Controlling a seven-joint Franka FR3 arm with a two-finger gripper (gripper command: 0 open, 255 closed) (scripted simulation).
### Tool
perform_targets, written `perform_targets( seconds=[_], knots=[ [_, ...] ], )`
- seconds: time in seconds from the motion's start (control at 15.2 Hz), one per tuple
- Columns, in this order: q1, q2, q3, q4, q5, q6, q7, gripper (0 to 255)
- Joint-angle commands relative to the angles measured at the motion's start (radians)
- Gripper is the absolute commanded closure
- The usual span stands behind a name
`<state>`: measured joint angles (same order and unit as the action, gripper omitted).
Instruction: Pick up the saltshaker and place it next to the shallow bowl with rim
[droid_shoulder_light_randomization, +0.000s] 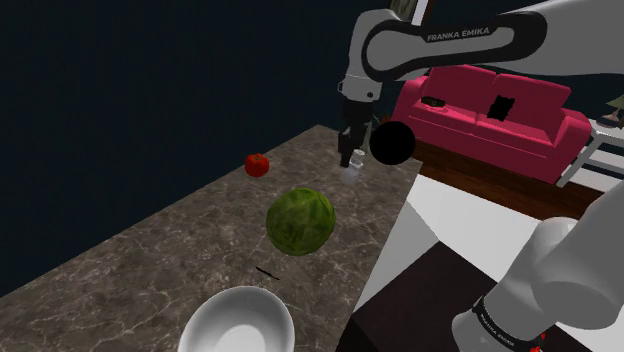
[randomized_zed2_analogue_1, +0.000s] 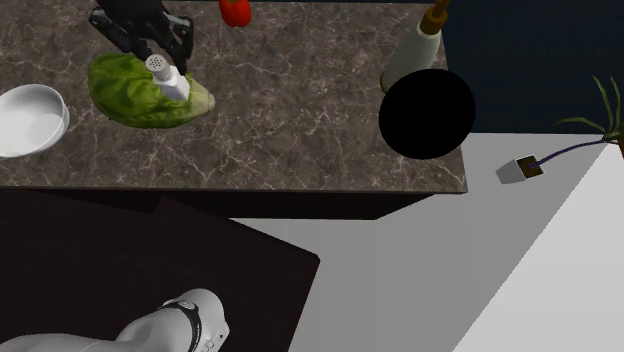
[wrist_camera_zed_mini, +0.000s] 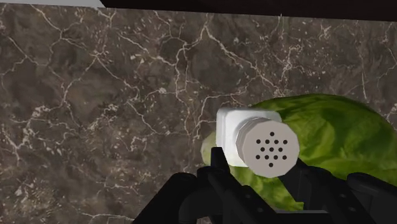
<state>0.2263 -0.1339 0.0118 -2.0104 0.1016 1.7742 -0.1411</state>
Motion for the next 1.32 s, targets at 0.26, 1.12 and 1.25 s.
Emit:
perform_targets(
  seconds=[0.26,1.12,1.25],
  knots=[
    [0.067,-0.009,0.084,-0.017,0.028,0.023,0.142,255],
    [0.208,0.102,0.262,0.103,0.045,0.054,0.456,255],
    [0.231,0.135,0.287,0.139,0.038,0.056,0.506,255]
  ],
)
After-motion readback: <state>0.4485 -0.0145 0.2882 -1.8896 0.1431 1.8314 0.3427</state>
